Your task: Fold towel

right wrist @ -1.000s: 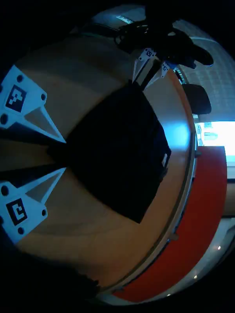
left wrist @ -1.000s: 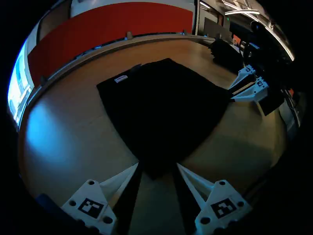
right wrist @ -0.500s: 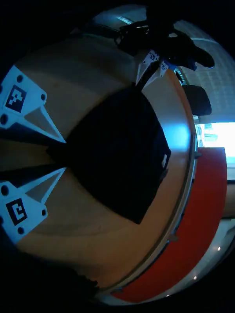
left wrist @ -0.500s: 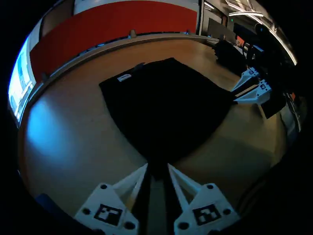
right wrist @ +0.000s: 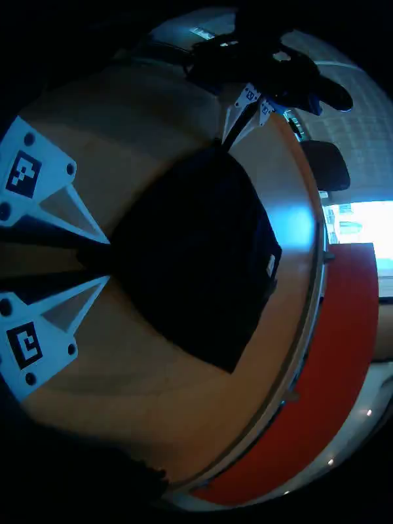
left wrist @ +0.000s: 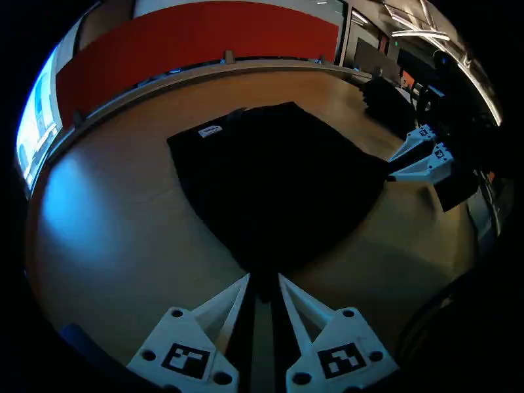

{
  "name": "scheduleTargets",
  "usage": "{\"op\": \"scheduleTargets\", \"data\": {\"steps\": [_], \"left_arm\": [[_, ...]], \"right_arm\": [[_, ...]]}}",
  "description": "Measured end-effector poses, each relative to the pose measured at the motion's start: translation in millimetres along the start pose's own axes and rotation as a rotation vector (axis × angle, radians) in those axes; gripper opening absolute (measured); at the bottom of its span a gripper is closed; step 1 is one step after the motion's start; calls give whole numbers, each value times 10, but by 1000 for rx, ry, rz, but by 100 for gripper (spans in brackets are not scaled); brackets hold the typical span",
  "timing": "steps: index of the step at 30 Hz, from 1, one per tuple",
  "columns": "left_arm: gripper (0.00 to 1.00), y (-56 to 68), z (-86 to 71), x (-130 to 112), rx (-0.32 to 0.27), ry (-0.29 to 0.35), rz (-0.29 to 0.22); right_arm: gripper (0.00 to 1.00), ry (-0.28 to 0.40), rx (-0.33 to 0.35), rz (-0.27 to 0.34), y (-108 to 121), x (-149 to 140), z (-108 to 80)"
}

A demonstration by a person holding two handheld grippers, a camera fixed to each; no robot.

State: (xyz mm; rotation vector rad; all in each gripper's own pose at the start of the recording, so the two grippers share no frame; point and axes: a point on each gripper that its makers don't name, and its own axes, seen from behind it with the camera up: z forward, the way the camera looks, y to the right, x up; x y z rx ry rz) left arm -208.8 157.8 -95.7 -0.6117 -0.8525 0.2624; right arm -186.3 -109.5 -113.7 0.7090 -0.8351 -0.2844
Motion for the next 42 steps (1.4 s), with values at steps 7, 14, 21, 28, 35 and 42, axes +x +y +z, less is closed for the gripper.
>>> {"op": "scheduleTargets", "data": {"steps": [7,14,21,28,35,42], "left_arm": [[15,26,-53,89,0,6,-7],[14,13,-214,235,4,23,-35],[14,28,-400,347,6,38,-54],[14,68,-532,423,6,46,-73],[14,102,-655,517,4,57,-95],[14,110,-791,580,7,58,-101]], "right_arm": [[19,12,-7,-8,34,67,-69],[19,40,-12,-12,41,244,-216],[19,61,-11,-34,28,412,-412],[19,64,-10,-48,25,483,-526],[18,74,-13,-50,38,559,-625],[18,84,-4,-55,-3,626,-713]]}}
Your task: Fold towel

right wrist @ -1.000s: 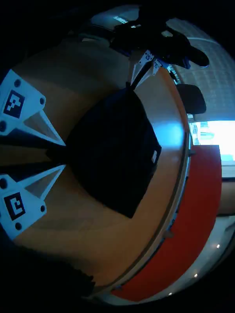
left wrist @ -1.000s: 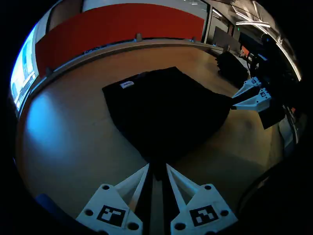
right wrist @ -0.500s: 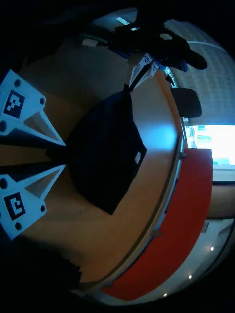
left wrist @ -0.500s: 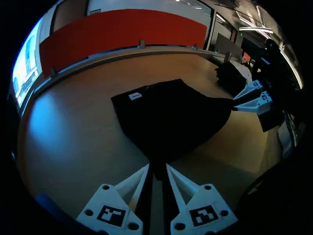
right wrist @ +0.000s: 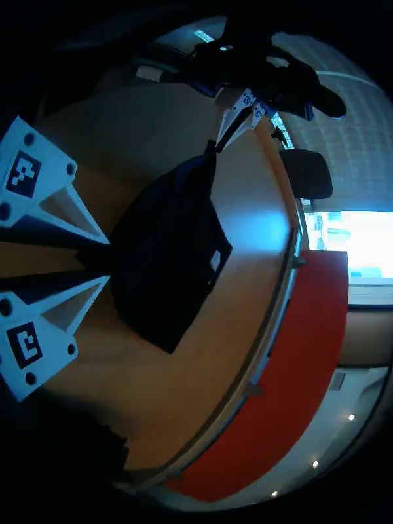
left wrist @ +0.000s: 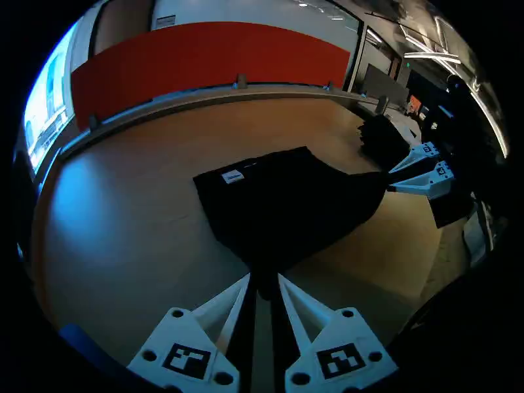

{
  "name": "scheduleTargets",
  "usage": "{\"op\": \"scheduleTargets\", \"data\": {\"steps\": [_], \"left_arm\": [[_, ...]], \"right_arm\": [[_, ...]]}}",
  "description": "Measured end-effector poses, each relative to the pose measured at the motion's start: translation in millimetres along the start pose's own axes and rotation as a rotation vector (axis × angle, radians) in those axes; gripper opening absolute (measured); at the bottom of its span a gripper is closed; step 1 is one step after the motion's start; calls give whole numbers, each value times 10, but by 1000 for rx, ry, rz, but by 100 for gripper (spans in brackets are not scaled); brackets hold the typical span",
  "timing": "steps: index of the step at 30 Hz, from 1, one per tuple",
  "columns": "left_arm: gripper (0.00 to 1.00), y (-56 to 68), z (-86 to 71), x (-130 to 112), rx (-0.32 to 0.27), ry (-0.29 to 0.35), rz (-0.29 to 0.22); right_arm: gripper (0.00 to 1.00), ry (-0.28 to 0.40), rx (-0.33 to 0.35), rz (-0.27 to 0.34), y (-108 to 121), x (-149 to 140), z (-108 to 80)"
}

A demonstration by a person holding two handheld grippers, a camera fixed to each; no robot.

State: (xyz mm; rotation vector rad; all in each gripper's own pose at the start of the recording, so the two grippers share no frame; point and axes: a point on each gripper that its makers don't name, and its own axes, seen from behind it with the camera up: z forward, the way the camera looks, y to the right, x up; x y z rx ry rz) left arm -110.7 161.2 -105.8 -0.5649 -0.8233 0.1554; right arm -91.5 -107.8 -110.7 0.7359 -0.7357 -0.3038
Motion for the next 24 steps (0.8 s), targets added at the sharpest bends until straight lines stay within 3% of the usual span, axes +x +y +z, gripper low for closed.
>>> {"op": "scheduleTargets", "data": {"steps": [15,24], "left_arm": [[14,-5,-280,177,-4,9,-12],[14,71,-416,185,-19,1,-3]], "right_arm": [[18,12,18,-4,-96,167,-149],[18,-4,26,-10,-157,158,-273]]}}
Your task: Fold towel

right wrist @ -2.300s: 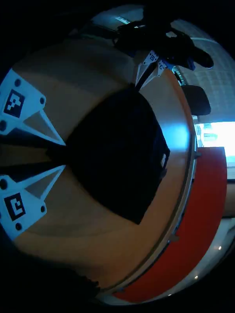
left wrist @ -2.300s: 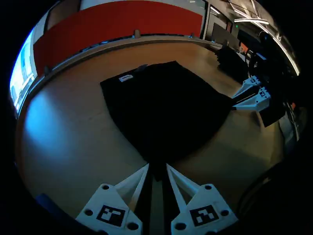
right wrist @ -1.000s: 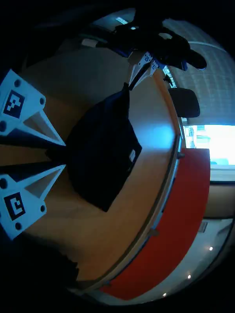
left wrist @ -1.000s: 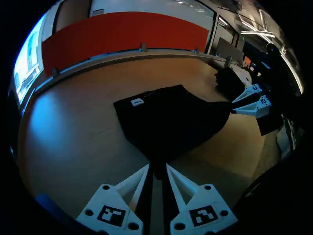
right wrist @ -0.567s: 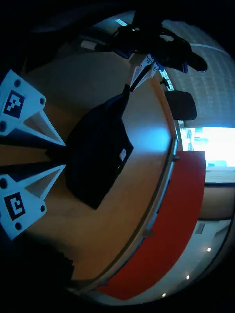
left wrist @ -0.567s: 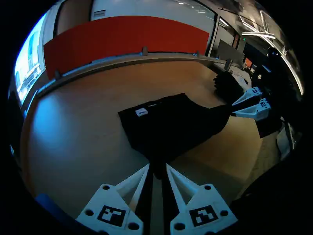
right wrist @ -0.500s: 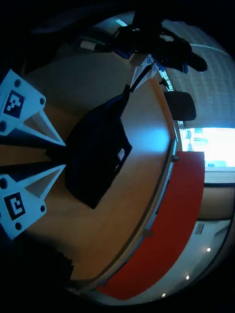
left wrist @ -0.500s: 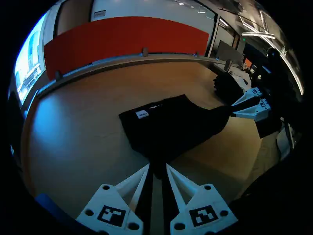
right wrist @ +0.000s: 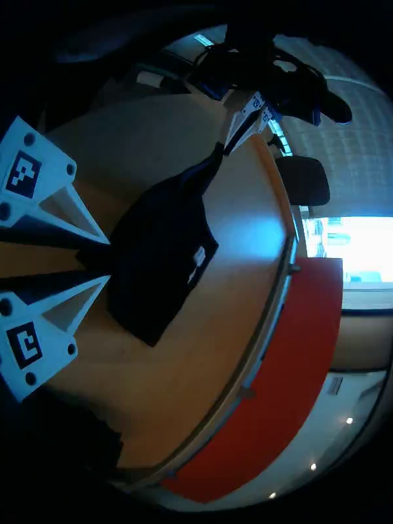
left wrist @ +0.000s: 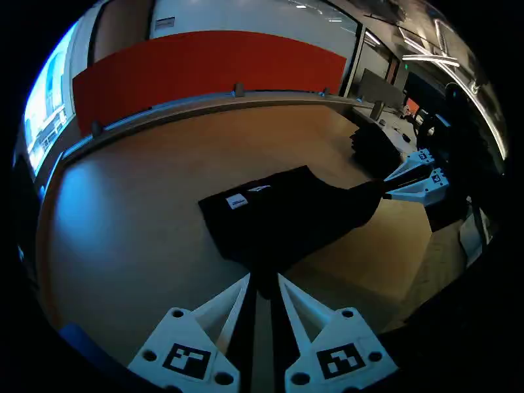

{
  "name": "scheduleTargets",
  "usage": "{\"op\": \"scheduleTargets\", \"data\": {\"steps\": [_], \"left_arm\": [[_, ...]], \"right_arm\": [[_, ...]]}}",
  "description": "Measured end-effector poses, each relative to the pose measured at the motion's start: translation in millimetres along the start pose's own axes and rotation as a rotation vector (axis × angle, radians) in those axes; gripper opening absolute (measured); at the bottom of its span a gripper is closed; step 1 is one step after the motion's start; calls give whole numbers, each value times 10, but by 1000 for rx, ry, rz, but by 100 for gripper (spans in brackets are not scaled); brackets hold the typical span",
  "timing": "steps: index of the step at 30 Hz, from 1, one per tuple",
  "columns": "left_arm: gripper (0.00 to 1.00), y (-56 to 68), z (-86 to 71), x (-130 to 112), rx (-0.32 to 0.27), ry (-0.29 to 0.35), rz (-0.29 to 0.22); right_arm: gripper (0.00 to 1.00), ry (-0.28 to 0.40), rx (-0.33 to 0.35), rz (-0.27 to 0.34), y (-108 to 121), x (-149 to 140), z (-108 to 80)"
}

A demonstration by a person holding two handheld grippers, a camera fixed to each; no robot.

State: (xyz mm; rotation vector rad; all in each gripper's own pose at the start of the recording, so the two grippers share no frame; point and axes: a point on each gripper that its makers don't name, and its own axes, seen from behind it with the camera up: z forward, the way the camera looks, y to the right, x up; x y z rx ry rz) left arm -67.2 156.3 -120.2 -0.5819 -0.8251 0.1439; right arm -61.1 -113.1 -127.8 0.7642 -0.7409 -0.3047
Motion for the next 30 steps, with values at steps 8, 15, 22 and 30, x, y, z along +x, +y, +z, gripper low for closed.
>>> {"op": "scheduleTargets", "data": {"steps": [8,15,22,30], "left_arm": [[14,68,-95,25,-12,2,-11],[14,87,-112,59,-20,4,-12],[14,70,-98,74,-20,6,-18],[14,-2,-16,134,-8,17,-21]], "right_arm": [[18,-1,3,-1,-44,35,-105],[19,-4,8,1,-57,43,-127],[18,-6,8,7,-56,38,-111],[18,-9,4,10,5,52,-44]]}}
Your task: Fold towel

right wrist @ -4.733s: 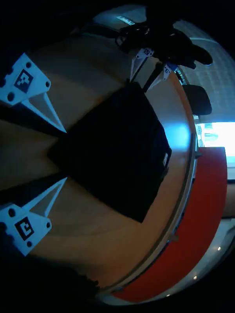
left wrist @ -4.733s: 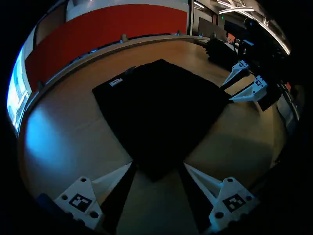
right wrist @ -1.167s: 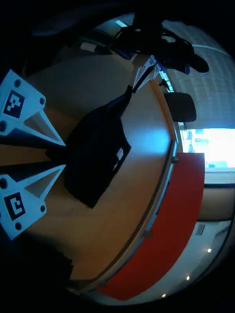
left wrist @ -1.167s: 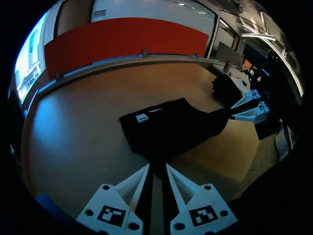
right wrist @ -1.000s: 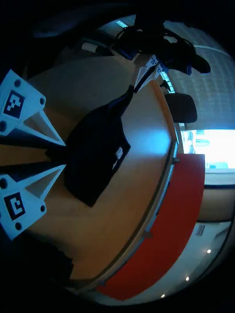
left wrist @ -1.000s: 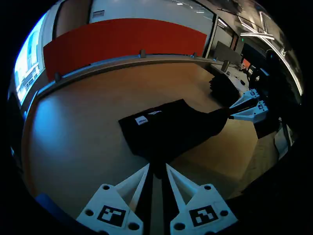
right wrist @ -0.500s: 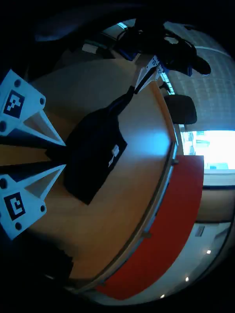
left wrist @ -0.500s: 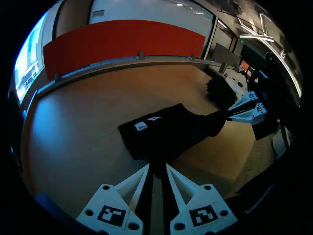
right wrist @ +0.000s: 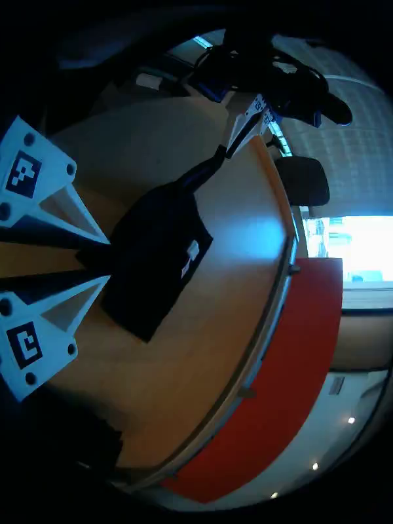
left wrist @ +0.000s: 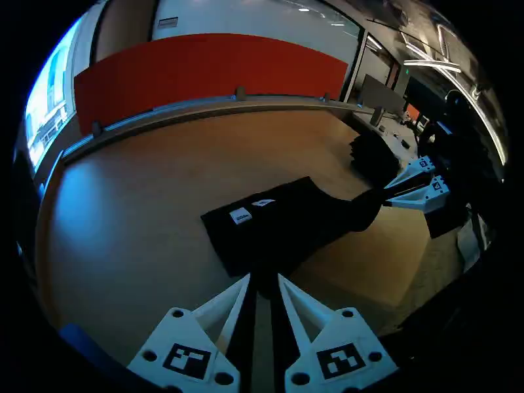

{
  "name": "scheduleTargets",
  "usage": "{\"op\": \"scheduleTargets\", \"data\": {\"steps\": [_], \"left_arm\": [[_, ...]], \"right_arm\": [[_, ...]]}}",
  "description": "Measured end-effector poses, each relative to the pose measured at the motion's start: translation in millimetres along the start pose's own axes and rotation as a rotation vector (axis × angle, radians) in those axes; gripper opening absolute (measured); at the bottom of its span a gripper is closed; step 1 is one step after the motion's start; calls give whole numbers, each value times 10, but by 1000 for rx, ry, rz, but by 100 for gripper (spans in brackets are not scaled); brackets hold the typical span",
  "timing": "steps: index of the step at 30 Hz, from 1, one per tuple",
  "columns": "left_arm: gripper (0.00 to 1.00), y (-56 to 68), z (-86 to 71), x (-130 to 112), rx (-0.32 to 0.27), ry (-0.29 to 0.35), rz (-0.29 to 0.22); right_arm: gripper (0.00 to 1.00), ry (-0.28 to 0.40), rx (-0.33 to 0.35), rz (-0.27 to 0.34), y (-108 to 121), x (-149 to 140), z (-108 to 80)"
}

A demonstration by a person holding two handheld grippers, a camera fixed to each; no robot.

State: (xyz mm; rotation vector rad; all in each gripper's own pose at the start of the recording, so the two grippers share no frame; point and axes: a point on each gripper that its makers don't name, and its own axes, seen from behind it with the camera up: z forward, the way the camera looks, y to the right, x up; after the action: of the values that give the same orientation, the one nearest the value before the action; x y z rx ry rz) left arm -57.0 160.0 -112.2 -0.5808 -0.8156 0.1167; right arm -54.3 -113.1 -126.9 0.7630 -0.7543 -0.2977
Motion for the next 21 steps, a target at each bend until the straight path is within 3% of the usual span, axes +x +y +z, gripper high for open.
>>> {"op": "scheduleTargets", "data": {"steps": [8,21], "left_arm": [[14,-75,190,145,8,21,8],[14,-328,588,441,36,45,7]], "right_arm": [[18,-15,-16,10,174,25,147],[18,-33,-59,60,560,41,419]]}}
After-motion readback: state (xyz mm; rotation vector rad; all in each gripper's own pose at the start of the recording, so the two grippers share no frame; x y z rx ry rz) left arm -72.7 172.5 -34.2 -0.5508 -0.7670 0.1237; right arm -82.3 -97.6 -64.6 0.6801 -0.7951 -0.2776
